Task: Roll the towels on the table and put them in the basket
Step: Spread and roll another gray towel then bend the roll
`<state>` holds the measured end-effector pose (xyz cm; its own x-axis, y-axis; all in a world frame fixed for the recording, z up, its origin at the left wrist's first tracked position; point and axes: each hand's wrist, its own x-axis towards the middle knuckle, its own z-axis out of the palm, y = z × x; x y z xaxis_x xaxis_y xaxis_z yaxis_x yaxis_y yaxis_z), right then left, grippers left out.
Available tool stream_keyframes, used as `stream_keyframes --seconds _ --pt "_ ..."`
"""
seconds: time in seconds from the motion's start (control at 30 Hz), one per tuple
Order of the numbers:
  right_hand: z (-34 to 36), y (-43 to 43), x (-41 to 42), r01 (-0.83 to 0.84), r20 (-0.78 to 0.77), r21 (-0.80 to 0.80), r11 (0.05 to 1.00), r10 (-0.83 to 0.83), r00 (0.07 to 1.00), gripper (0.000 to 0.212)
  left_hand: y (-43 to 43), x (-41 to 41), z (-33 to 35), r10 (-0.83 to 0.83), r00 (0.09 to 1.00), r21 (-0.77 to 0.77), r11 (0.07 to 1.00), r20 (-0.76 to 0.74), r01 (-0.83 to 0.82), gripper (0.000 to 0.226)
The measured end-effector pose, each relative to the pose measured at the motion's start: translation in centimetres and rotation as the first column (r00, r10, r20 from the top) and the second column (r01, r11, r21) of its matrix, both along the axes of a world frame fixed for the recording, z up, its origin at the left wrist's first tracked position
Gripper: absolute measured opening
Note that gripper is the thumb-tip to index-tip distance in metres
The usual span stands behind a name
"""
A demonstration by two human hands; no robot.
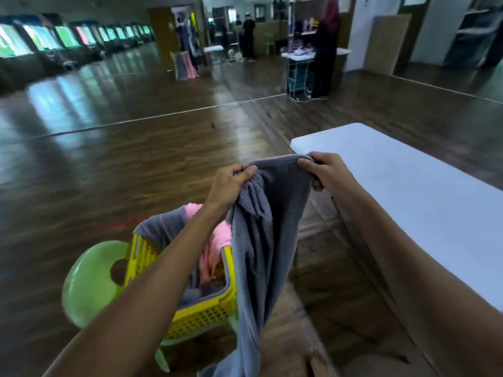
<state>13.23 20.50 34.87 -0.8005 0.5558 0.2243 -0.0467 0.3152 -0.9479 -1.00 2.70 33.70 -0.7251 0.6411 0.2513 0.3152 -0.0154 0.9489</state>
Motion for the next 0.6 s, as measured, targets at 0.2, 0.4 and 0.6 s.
stream_keyframes --seconds 0.2,0.4,0.6 --pt "-0.3 16.2 -7.1 0.074 0.066 0.087 0.993 -0.08 0.995 0.027 16.9 -7.6 -1.0 -0.001 1.0 -0.037 0.999 0.028 0.002 0.022" --pt "1.2 33.5 -18.7 0.081 0.144 0.103 0.991 -0.096 0.985 0.024 34.4 -18.0 0.0 0.101 0.995 -0.076 0.992 -0.001 -0.101 0.019" --pt "5.1 46.3 -30.5 0.044 0.122 0.012 0.999 -0.045 0.992 0.024 46.6 -28.1 4.8 0.19 0.978 -0.057 0.979 -0.082 -0.195 0.015"
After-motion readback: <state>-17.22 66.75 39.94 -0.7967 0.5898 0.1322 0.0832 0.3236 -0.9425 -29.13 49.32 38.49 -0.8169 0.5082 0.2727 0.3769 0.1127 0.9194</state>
